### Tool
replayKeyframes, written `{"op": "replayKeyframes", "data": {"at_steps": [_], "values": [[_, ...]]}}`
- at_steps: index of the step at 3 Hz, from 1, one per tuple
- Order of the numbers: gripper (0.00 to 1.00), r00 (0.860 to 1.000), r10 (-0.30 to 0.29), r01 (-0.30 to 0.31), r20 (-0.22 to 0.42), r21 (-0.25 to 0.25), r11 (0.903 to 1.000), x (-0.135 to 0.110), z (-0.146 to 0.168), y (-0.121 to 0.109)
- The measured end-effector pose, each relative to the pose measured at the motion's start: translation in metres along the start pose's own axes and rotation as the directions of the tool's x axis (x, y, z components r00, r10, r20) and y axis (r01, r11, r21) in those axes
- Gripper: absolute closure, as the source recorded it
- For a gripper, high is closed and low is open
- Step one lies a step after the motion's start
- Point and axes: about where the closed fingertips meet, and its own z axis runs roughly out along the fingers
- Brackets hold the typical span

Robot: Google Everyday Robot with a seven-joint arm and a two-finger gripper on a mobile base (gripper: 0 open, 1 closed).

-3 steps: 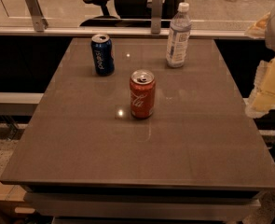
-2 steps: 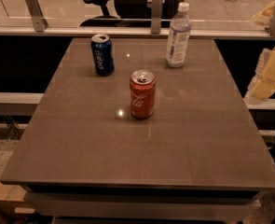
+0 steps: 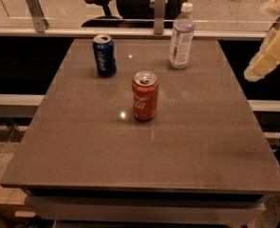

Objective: Pick blue plastic bottle

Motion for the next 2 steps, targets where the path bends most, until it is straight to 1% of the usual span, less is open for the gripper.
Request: {"op": "replayKeyframes", "data": {"at_steps": [1, 2], "values": [[0.00, 0.986, 0.082, -0.080, 0.143, -0.017, 0.9966, -0.004, 0.010, -0.023], [0.00, 0.946, 0.143, -0.139, 0.292, -0.035, 0.9897, -0.007, 0.025, -0.040]]}}
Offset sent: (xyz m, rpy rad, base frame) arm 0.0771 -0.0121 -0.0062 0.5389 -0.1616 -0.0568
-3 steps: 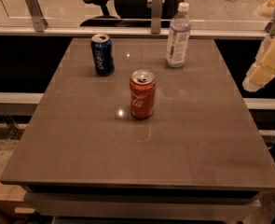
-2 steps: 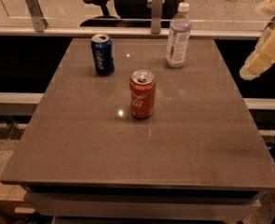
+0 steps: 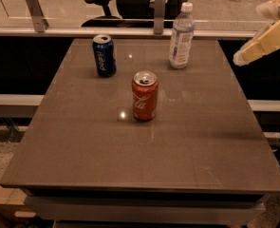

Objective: Pick blue plastic bottle

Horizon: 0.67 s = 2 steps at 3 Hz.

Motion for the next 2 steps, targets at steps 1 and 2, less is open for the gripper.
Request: {"op": "replayKeyframes", "data": {"at_steps": [1, 2], "values": [[0.00, 0.991, 0.039, -0.042, 0.132, 0.019, 0.9989, -0.002, 0.019, -0.013], [0.00, 0.981, 0.062, -0.073, 0.186, 0.055, 0.9958, 0.001, 0.045, -0.021]]}}
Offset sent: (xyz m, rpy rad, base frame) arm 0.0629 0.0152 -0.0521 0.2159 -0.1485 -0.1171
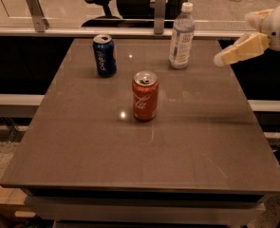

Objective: Pick blue plastic bottle

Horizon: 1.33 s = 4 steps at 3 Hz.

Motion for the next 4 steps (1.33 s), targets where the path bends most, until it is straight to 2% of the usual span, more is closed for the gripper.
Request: {"op": "replayKeyframes", "data": {"at_steps": [1, 3, 4], "values": [[0.00, 0.999, 0.027, -0.028, 0.020, 0.041, 0.9988, 0.0079, 0.0240, -0.0043], [0.00, 0.998, 0.051, -0.053, 0.033, 0.071, 0.9960, 0.0122, 0.0209, -0.0057], [0.00, 0.991, 0.074, -0.084, 0.113, 0.086, 0.9928, 0.0129, 0.0300, -0.0093]]}}
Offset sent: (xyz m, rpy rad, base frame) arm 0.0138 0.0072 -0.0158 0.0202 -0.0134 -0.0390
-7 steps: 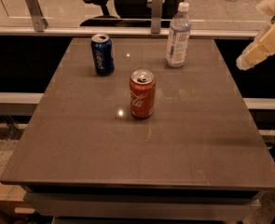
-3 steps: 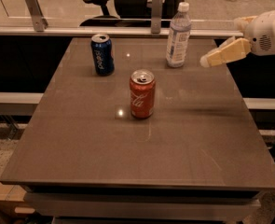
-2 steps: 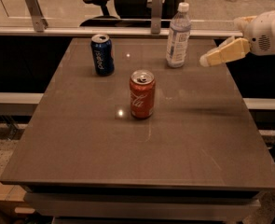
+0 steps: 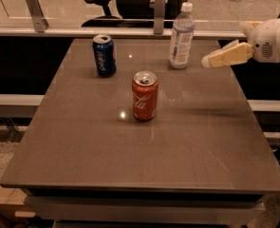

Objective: Pick blue plastic bottle

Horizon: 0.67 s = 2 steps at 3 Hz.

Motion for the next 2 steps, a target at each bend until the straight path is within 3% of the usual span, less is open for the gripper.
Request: {"op": "replayKeyframes", "data": {"at_steps": [2], "values": [[0.00, 0.981, 0.051, -0.055, 0.189, 0.012, 0.9984, -0.014, 0.037, -0.014]]}}
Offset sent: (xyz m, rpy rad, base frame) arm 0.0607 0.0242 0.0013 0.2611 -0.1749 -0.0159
